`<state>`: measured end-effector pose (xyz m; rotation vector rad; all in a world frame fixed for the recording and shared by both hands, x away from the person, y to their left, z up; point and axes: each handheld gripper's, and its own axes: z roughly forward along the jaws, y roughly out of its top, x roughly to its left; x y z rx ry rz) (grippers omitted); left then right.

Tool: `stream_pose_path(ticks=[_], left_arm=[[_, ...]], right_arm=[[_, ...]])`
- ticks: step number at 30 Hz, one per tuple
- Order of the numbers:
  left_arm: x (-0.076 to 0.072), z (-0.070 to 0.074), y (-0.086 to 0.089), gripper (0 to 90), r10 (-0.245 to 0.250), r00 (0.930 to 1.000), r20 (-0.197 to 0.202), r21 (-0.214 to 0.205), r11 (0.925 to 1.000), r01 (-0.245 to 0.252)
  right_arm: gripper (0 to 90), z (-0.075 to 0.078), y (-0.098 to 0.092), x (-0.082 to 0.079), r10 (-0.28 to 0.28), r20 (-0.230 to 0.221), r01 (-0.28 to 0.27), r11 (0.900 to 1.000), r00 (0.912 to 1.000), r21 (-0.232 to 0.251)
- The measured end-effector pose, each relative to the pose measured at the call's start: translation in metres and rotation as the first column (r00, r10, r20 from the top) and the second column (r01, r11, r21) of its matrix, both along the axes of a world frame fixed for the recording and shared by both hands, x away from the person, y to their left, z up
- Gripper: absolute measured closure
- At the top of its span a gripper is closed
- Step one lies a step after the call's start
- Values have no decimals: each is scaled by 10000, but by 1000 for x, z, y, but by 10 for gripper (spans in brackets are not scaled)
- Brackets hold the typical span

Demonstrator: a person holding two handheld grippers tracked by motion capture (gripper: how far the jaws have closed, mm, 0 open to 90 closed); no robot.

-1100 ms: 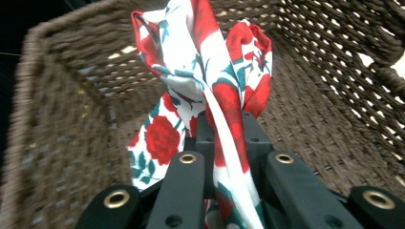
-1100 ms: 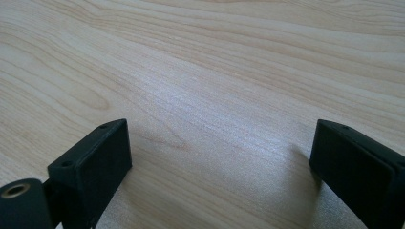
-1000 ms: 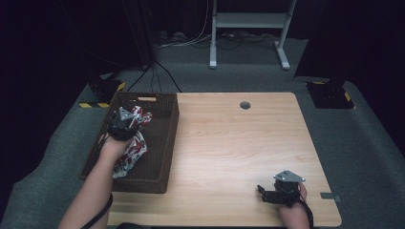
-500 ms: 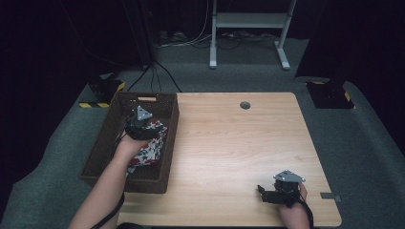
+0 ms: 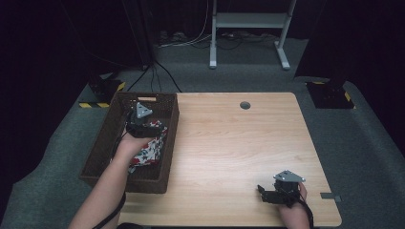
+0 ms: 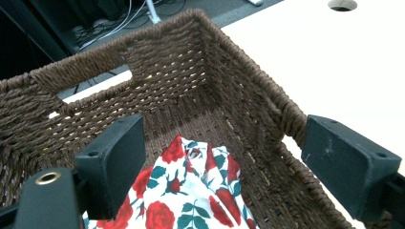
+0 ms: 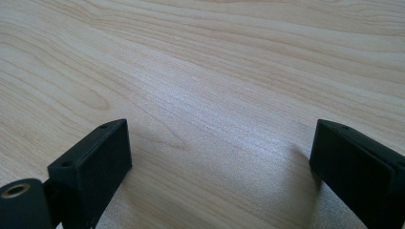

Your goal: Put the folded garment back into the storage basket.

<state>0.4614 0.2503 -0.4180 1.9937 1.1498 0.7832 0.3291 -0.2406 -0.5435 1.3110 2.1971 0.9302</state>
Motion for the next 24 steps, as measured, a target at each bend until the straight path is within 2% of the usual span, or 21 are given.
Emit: stream_pose_path(ticks=[4,17,24], left_arm=[[-1,0,-3,154,-13,9999,116,-15,10000,13],[-4,4,-9,145,86,9997,241,-516,9986,-74],[-7,8,-15,125,117,9987,498,-727,9973,-81]], right_arm=[[66,0,0,0,1,-2,-1,10000,10000,0],[66,0,0,0,3,-3,-3,10000,10000,2],[66,0,0,0,3,-4,-3,10000,10000,1]])
